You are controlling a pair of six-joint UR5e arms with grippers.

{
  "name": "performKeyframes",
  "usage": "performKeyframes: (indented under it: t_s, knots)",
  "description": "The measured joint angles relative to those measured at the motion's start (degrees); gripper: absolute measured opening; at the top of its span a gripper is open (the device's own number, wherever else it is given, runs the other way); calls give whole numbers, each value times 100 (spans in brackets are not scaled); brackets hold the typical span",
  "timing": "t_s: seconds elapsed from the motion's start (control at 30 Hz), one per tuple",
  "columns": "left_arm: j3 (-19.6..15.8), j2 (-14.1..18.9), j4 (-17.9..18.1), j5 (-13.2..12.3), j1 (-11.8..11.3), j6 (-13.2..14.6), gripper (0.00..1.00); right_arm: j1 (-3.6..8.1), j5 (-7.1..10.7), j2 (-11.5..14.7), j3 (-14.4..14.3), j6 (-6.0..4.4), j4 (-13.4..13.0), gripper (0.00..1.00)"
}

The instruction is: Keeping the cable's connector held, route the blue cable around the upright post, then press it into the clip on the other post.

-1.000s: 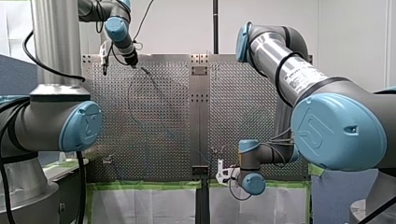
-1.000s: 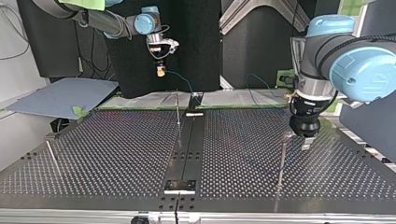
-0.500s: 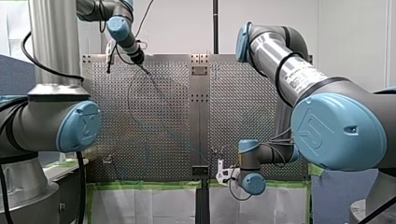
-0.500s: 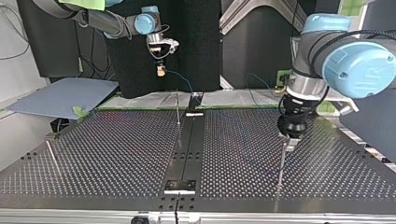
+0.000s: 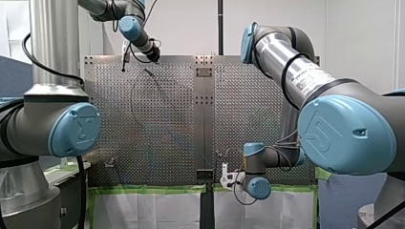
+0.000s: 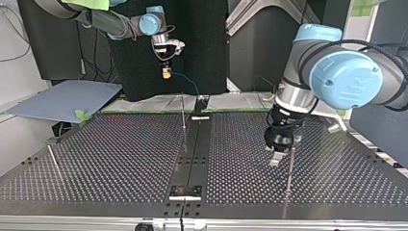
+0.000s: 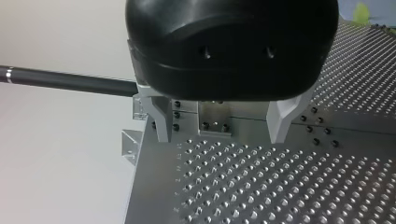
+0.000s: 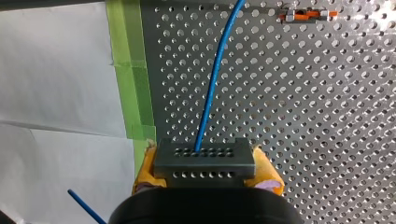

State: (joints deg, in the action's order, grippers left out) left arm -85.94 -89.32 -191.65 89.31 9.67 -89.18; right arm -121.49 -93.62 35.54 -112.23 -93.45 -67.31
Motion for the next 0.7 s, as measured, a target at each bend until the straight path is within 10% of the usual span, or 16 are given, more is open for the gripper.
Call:
performKeyframes:
  t_s: [0.7]
  knots:
    - [579,-995,92,1235,969,642,100,-1,16,-1,-2,11,2,0]
